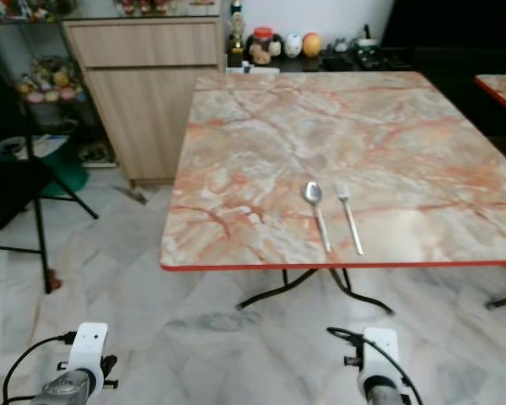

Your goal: Setting the table

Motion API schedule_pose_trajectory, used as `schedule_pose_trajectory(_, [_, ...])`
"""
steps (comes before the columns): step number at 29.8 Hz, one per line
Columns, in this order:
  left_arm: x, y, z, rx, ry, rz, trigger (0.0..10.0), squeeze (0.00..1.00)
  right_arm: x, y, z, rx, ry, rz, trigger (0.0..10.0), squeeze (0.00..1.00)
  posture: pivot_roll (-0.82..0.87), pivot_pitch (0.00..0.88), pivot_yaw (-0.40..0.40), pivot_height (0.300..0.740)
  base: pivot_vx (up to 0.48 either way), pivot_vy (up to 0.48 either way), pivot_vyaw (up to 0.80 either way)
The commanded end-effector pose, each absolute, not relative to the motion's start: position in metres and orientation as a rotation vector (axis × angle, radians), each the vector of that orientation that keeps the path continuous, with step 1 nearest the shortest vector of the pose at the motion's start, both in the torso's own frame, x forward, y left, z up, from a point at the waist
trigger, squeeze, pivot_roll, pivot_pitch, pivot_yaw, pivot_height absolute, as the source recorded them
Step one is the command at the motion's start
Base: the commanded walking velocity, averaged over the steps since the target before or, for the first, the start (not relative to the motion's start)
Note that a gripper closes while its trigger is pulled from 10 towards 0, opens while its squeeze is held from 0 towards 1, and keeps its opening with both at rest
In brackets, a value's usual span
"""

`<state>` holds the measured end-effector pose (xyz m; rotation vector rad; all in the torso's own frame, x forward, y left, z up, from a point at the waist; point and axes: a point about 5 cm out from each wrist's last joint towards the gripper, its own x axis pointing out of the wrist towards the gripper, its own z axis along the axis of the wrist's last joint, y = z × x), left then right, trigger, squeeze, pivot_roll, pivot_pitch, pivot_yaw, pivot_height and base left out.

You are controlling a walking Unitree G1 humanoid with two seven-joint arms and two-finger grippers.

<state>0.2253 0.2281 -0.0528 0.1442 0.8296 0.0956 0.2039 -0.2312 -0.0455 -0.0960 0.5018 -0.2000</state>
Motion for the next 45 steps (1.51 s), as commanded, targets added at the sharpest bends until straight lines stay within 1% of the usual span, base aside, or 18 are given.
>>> schedule_pose_trajectory(1, [0.223,0.228,-0.054,0.162,0.839,0.080,10.0,0.00,0.201,-0.229,-0.044,-0.084,0.465,-0.192,10.0,0.00,0.00,0.000,-0.005,0.740,0.000,0.000,0.00])
schedule_pose_trajectory(6, [0.223,0.228,-0.054,0.173,0.840,0.069,10.0,0.00,0.199,-0.232,-0.030,-0.097,0.336,-0.192,10.0,0.02,-0.01,0.000,-0.007,0.740,0.000,0.000,0.00])
schedule_pose_trajectory(7, [0.223,0.228,-0.054,0.173,0.839,0.070,10.0,0.00,0.196,-0.231,-0.025,-0.097,0.299,-0.191,10.0,0.41,-0.01,0.000,-0.010,0.740,0.000,0.000,0.00])
schedule_pose_trajectory(8, [0.223,0.228,-0.054,0.173,0.839,0.070,10.0,0.00,0.196,-0.231,-0.025,-0.097,0.299,-0.191,10.0,0.41,-0.01,0.000,-0.010,0.740,0.000,0.000,0.00])
schedule_pose_trajectory(9, [0.223,0.228,-0.054,0.174,0.838,0.070,10.0,0.00,0.192,-0.230,-0.021,-0.097,0.272,-0.192,10.0,0.90,-0.01,0.000,-0.010,0.740,0.000,0.000,0.00])
schedule_pose_trajectory(10, [0.223,0.228,-0.054,0.174,0.838,0.070,10.0,0.00,0.191,-0.230,-0.019,-0.096,0.263,-0.191,10.0,1.00,-0.01,0.000,-0.010,0.740,0.000,0.000,0.00])
schedule_pose_trajectory(13, [0.224,0.229,-0.053,0.178,0.836,0.069,10.0,0.00,0.185,-0.227,-0.010,-0.120,0.214,-0.169,10.0,1.00,-0.01,0.000,-0.009,0.740,0.000,0.000,0.00])
schedule_pose_trajectory(15, [0.225,0.229,-0.053,0.181,0.833,0.070,10.0,0.00,0.182,-0.223,0.007,-0.152,0.136,-0.148,10.0,1.00,-0.02,0.000,-0.006,0.740,0.000,0.000,0.00])
schedule_pose_trajectory(18, [0.225,0.229,-0.053,0.185,0.833,0.070,10.0,0.00,0.183,-0.222,0.019,-0.141,0.094,-0.155,10.0,1.00,-0.02,0.000,-0.004,0.740,0.000,0.000,0.00])
schedule_pose_trajectory(21, [0.225,0.230,-0.052,0.187,0.828,0.076,10.0,0.00,0.189,-0.221,0.034,-0.151,0.049,-0.154,10.0,1.00,-0.02,0.000,-0.005,0.740,0.000,0.000,0.00])
schedule_pose_trajectory(25, [0.226,0.230,-0.052,0.192,0.818,0.082,10.0,0.00,0.217,-0.221,0.064,-0.161,-0.040,-0.156,10.0,1.00,-0.02,0.000,-0.005,0.740,0.000,0.000,0.00])
schedule_pose_trajectory(28, [0.226,0.230,-0.051,0.190,0.814,0.084,10.0,0.00,0.228,-0.221,0.073,-0.169,-0.058,-0.160,10.0,1.00,-0.02,0.000,0.000,0.740,0.000,0.000,0.00])
schedule_pose_trajectory(29, [0.226,0.230,-0.051,0.186,0.812,0.086,10.0,0.00,0.237,-0.220,0.078,-0.169,-0.072,-0.154,10.0,0.10,-0.02,0.000,0.000,0.740,0.000,0.000,0.00])
schedule_pose_trajectory(30, [0.226,0.230,-0.051,0.182,0.810,0.086,10.0,0.00,0.243,-0.219,0.080,-0.175,-0.079,-0.144,10.0,0.00,-0.02,0.000,0.000,0.740,0.000,0.000,0.00])
schedule_pose_trajectory(36, [0.227,0.229,-0.050,0.182,0.802,0.074,10.0,0.00,0.271,-0.211,0.097,-0.197,-0.093,-0.103,10.0,0.00,-0.02,0.000,0.003,0.740,0.000,0.000,0.00])
schedule_pose_trajectory(37, [0.227,0.230,-0.050,0.166,0.796,0.084,10.0,0.00,0.276,-0.209,0.102,-0.174,-0.098,-0.106,10.0,0.00,-0.02,0.000,0.003,0.740,0.000,0.000,0.00])
schedule_pose_trajectory(42, [0.227,0.230,-0.051,0.178,0.808,0.072,10.0,0.00,0.281,-0.209,0.105,-0.177,-0.092,-0.123,10.0,0.00,-0.02,0.000,0.003,0.740,0.000,0.000,0.00])
schedule_pose_trajectory(45, [0.227,0.230,-0.051,0.187,0.814,0.067,10.0,0.00,0.281,-0.215,0.102,-0.167,-0.067,-0.172,10.0,0.00,-0.01,0.000,0.004,0.740,0.000,0.000,0.00])
